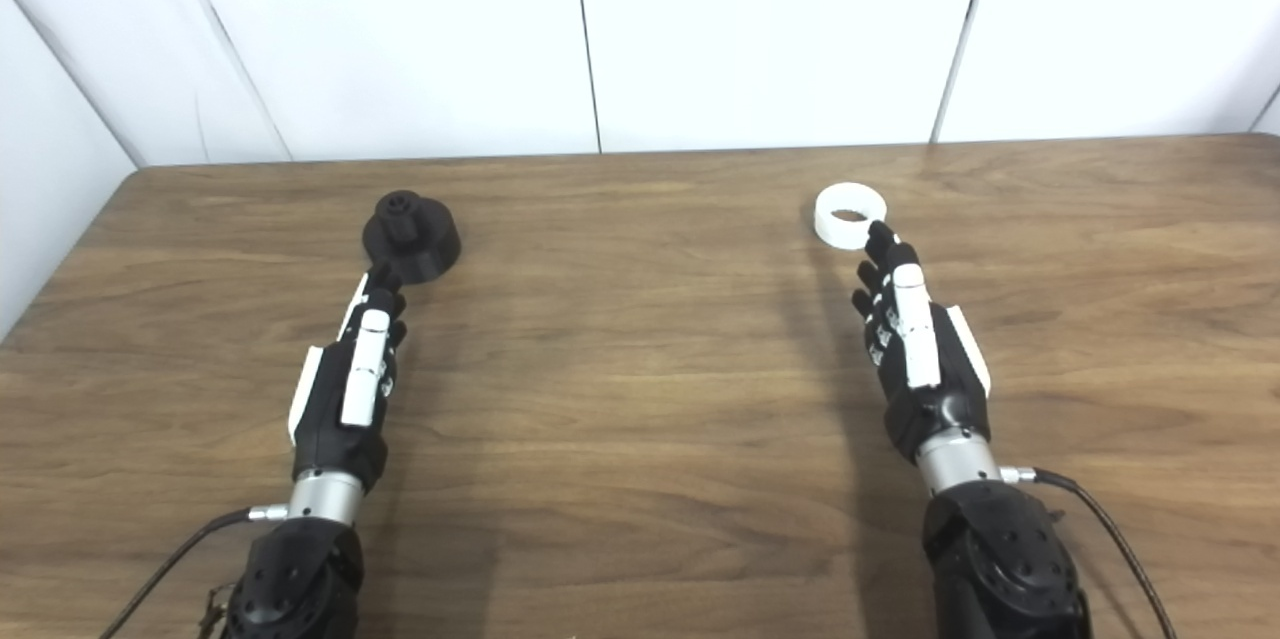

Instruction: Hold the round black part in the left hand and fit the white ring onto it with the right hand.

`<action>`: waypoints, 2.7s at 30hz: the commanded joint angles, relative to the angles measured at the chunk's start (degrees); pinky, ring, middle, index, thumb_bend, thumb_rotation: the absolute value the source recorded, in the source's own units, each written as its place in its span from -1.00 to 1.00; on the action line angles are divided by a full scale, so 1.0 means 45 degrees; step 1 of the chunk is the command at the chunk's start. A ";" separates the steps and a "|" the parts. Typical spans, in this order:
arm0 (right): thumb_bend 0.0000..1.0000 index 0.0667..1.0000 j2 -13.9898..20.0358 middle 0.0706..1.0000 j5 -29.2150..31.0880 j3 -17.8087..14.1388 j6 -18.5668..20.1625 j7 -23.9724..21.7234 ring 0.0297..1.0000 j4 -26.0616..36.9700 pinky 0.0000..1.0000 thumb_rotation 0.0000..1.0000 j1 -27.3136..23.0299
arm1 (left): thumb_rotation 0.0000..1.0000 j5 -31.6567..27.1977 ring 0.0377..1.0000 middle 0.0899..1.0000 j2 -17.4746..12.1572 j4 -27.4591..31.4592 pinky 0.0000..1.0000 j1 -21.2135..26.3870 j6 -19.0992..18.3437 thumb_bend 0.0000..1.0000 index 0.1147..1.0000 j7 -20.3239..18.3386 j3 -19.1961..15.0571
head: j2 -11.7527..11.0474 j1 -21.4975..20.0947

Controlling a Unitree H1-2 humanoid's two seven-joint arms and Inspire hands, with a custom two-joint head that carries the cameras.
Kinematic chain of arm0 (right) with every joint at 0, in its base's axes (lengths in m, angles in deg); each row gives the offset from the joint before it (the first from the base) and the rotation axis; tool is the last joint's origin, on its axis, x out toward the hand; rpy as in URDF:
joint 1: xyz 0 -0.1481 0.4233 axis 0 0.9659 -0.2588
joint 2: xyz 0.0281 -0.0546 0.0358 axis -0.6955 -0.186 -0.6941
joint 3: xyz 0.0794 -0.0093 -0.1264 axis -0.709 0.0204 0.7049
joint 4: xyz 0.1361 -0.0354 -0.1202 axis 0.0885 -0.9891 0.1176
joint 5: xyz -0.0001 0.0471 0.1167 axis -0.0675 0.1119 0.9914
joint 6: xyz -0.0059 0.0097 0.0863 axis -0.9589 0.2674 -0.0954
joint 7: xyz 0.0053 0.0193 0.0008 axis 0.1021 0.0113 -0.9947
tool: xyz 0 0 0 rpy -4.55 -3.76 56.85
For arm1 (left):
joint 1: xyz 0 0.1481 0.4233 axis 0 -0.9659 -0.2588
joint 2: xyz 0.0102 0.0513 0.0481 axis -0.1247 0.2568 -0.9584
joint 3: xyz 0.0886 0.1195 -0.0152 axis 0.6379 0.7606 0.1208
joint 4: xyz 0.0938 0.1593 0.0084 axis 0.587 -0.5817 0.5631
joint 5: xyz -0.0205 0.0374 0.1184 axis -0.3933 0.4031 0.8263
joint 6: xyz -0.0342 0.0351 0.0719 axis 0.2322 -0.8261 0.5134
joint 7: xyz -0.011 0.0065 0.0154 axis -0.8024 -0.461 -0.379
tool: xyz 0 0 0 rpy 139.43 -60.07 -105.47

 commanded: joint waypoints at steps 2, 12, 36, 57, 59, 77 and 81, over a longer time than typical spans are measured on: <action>-0.16 0.94 -0.0037 1.00 0.0077 0.0006 -0.0326 -0.0083 1.00 0.0215 1.00 1.00 -0.0552 | 0.83 0.0072 1.00 1.00 -0.0064 0.0362 1.00 0.0449 0.0307 0.08 1.00 0.0054 0.0029 | 0.0009 0.0002; -0.15 0.95 -0.0071 1.00 0.0035 0.0048 -0.0271 -0.0042 1.00 0.0265 1.00 1.00 -0.0511 | 0.79 0.0052 1.00 1.00 -0.0080 0.0378 1.00 0.0419 0.0293 0.09 1.00 0.0073 -0.0034 | 0.0024 0.0008; -0.14 0.93 -0.0228 1.00 0.0012 0.0145 -0.0581 -0.0090 1.00 -0.0099 1.00 1.00 -0.0507 | -0.18 0.5068 0.81 0.88 -0.2773 0.1988 0.68 0.1375 -0.3113 0.78 0.99 0.0024 0.0131 | -0.0186 0.0357; -0.11 0.91 -0.0333 1.00 0.0006 0.0085 -0.0697 0.0015 1.00 -0.0304 1.00 1.00 -0.0545 | -0.25 0.5784 0.95 0.96 -0.6198 -0.1080 0.76 0.4778 -0.3958 1.00 0.99 -0.3058 0.0523 | -0.0457 0.0422; -0.11 0.91 -0.0301 1.00 0.0017 0.0073 -0.0708 -0.0019 1.00 -0.0287 1.00 1.00 -0.0536 | -0.23 0.5724 0.96 0.94 -0.6409 -0.1709 0.78 0.5104 -0.3853 1.00 0.98 -0.3166 0.0757 | -0.0479 0.0397; -0.13 0.93 -0.0190 1.00 0.0046 -0.0132 -0.0838 0.0007 1.00 -0.0177 1.00 1.00 -0.0481 | -0.26 0.5899 0.93 0.94 -0.8070 -0.4456 0.73 0.7508 -0.4049 1.00 0.88 -0.6572 0.3210 | -0.0544 0.0263; -0.12 0.93 -0.0193 1.00 0.0112 -0.0217 -0.0873 -0.0002 1.00 -0.0154 1.00 1.00 -0.0436 | -0.26 0.5984 0.93 0.94 -0.8081 -0.4826 0.71 0.7745 -0.4023 1.00 0.87 -0.6673 0.3498 | -0.0560 0.0238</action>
